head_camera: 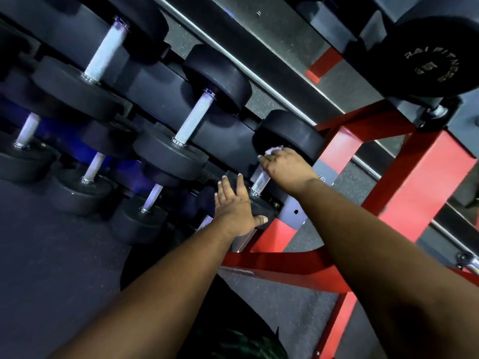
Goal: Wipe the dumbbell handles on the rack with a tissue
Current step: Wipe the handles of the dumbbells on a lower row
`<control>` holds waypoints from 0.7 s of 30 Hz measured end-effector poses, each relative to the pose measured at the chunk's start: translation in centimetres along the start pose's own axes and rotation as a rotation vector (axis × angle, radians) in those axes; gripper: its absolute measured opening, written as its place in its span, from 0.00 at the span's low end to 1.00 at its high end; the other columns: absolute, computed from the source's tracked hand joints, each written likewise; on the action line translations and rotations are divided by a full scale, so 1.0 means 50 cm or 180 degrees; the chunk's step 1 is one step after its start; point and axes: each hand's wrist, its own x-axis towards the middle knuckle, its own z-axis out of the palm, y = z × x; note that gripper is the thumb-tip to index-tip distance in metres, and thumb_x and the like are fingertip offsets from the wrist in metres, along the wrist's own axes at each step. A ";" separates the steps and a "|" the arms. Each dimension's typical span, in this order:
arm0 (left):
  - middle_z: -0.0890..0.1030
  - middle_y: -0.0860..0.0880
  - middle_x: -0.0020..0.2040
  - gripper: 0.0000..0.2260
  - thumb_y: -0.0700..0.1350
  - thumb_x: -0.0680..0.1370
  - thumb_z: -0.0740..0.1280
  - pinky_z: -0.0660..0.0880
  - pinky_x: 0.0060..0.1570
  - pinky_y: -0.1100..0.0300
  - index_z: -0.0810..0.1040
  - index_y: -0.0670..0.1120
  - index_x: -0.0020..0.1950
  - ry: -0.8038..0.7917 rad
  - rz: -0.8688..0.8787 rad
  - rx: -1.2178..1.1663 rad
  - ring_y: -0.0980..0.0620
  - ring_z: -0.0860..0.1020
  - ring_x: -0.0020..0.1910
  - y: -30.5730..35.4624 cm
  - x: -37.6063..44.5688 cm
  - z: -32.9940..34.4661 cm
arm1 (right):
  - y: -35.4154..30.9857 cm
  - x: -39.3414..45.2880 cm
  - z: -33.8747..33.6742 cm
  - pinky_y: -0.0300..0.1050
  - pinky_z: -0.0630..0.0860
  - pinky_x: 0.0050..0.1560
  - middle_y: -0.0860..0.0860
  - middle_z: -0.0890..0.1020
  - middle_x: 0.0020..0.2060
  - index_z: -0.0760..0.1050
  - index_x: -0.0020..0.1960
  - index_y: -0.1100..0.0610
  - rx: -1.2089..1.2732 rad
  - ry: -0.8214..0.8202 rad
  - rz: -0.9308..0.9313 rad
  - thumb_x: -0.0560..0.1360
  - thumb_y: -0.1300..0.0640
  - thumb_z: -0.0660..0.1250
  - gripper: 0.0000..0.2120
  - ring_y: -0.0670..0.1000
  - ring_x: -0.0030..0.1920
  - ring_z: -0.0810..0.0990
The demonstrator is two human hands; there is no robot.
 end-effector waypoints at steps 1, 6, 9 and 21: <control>0.33 0.35 0.79 0.60 0.65 0.70 0.75 0.42 0.78 0.43 0.33 0.47 0.81 0.0004 -0.0008 0.0003 0.38 0.36 0.80 0.001 0.000 -0.001 | -0.008 -0.001 0.006 0.52 0.68 0.67 0.52 0.81 0.61 0.70 0.73 0.57 0.0151 0.0102 -0.0177 0.79 0.58 0.49 0.24 0.56 0.62 0.78; 0.31 0.36 0.79 0.60 0.64 0.71 0.75 0.40 0.79 0.44 0.31 0.48 0.80 -0.0063 -0.0019 -0.0046 0.38 0.34 0.80 -0.005 0.001 0.000 | -0.053 -0.023 0.021 0.63 0.37 0.75 0.54 0.72 0.73 0.72 0.72 0.51 0.0123 0.0038 -0.0573 0.81 0.54 0.43 0.27 0.56 0.77 0.64; 0.32 0.36 0.79 0.60 0.65 0.70 0.75 0.40 0.78 0.44 0.32 0.48 0.81 -0.0034 -0.0021 -0.0003 0.38 0.35 0.80 -0.003 0.002 0.002 | -0.027 -0.019 0.011 0.59 0.41 0.78 0.59 0.51 0.80 0.60 0.79 0.51 0.0419 -0.0332 0.0160 0.84 0.53 0.49 0.23 0.61 0.80 0.46; 0.31 0.36 0.79 0.60 0.65 0.70 0.75 0.41 0.79 0.43 0.31 0.48 0.80 -0.0040 -0.0042 -0.0041 0.38 0.35 0.80 -0.002 0.002 0.000 | -0.064 -0.022 0.020 0.65 0.45 0.76 0.53 0.56 0.80 0.50 0.81 0.55 0.0555 -0.0417 0.0336 0.84 0.56 0.48 0.26 0.54 0.81 0.49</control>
